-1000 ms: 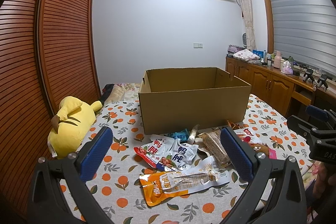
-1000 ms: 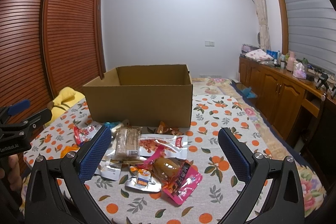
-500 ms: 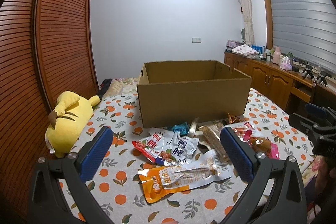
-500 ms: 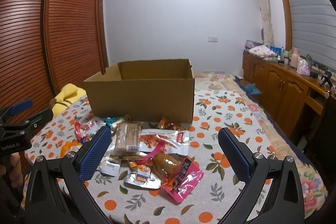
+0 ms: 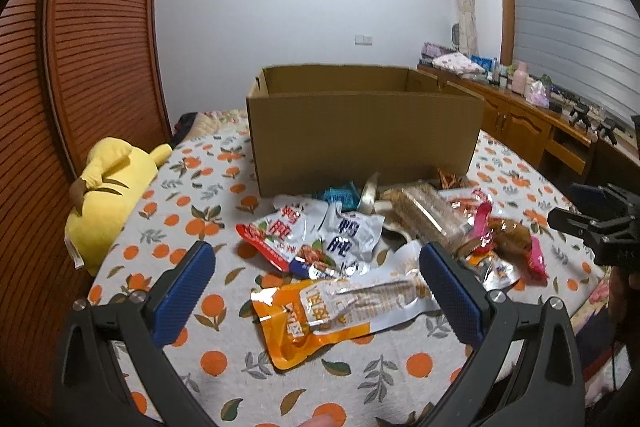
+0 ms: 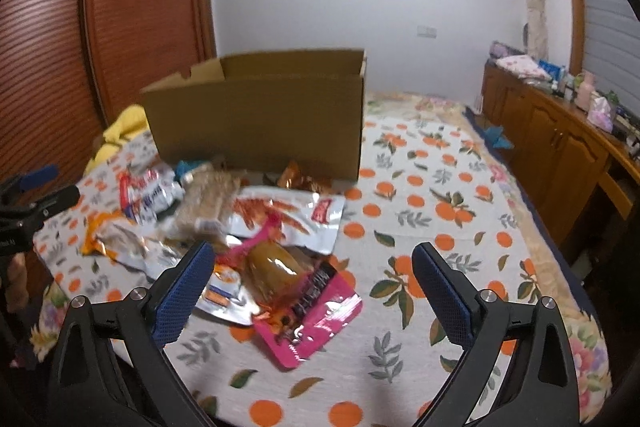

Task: Organize snacks
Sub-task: 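Grasp the clear bar packet with the left tool while the right tool grasps the pink sausage packet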

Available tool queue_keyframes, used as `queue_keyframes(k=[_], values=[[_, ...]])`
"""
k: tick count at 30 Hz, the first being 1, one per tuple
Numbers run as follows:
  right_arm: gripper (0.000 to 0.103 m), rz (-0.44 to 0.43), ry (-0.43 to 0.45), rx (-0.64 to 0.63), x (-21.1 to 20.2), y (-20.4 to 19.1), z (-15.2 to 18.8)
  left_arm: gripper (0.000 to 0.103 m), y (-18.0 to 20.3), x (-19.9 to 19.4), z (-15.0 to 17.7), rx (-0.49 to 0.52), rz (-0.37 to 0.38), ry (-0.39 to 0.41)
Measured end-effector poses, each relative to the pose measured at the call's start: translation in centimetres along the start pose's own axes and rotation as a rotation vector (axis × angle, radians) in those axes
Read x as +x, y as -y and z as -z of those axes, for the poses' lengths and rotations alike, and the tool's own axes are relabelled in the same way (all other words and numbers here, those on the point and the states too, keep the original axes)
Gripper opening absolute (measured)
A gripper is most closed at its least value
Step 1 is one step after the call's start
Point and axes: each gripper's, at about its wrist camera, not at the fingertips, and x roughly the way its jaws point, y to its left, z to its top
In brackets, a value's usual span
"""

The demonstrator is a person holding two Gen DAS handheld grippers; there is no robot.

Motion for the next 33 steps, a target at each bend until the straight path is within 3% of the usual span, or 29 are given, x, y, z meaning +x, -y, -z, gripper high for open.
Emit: queue_keyframes(k=[13, 26, 33], values=[[0.069, -0.182, -0.192, -0.118, 5.6, -0.7, 0.2, 0.099, -0.6, 2.6, 1.1, 0.027, 0.061, -0.121], [0.068, -0.281, -0.236, -0.111, 6.3, -1.0, -0.7, 0.093, 2.0, 4.8, -0.8, 0.178, 0.202, -0.218], [0.068, -0.250, -0.253, -0.190, 6.6, -2.4, -0.4, 0.093, 3.3, 6.9, -3.0, 0.106, 0.264, -0.249]])
